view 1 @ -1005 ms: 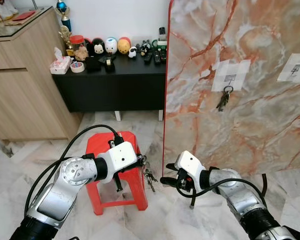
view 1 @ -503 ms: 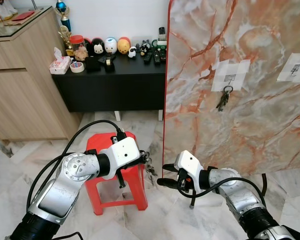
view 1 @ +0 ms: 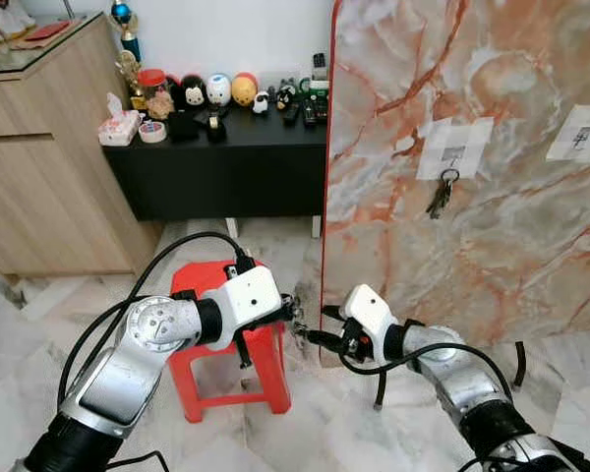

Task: Hang keys on a hook

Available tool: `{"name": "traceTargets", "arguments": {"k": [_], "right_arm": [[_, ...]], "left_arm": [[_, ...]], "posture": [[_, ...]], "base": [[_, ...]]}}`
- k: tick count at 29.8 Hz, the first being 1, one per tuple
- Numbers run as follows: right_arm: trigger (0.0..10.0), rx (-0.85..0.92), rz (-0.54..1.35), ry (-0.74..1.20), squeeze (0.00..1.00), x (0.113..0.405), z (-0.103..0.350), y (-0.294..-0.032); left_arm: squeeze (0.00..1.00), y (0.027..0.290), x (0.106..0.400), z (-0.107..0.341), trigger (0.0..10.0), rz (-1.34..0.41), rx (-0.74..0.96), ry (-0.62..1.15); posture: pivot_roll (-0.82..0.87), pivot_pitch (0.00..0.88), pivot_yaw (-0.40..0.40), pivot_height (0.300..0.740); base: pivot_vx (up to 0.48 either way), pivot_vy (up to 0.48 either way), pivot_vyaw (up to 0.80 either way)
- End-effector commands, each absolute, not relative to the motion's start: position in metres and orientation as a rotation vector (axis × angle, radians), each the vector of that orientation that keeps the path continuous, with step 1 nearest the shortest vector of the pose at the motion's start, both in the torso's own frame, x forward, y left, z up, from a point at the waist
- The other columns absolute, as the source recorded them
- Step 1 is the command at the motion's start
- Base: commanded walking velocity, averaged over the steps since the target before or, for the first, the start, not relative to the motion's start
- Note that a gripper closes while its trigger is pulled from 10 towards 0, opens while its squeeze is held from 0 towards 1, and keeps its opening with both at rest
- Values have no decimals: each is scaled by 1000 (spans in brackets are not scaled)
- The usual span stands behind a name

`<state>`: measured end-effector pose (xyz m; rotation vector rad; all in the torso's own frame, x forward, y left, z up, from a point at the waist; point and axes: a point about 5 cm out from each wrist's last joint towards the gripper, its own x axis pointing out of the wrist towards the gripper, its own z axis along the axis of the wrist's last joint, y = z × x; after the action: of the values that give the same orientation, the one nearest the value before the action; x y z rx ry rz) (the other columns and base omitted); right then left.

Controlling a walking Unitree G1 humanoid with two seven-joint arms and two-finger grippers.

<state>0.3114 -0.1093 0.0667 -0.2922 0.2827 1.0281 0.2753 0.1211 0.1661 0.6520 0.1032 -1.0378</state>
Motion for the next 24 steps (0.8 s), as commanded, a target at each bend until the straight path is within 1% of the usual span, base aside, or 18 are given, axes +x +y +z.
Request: {"name": "traceTargets", "arguments": {"k": [1, 5, 12, 17, 24], "right_arm": [[10000, -258, 1031, 266, 0, 313, 70, -109], [10000, -198, 1113, 271, 0, 307, 71, -106], [10000, -271, 1155, 337, 0, 302, 62, -111], [10000, -279, 1120, 328, 0, 305, 62, -114], [10000, -298, 1052, 277, 0, 312, 67, -109]], "left_arm": [[0, 116, 274, 174, 10000, -1057, 666, 76], [0, 115, 274, 174, 10000, -1060, 666, 76], [0, 114, 275, 175, 10000, -1061, 666, 75], [0, 114, 275, 175, 10000, -1061, 666, 77], [0, 114, 275, 175, 10000, -1063, 661, 81]], "posture": [[32, 36, 17, 740], [32, 36, 17, 740], [34, 41, 18, 740], [34, 41, 18, 740], [38, 41, 19, 740]], "base": [[0, 0, 0], [0, 0, 0], [0, 0, 0], [0, 0, 0], [0, 0, 0]]}}
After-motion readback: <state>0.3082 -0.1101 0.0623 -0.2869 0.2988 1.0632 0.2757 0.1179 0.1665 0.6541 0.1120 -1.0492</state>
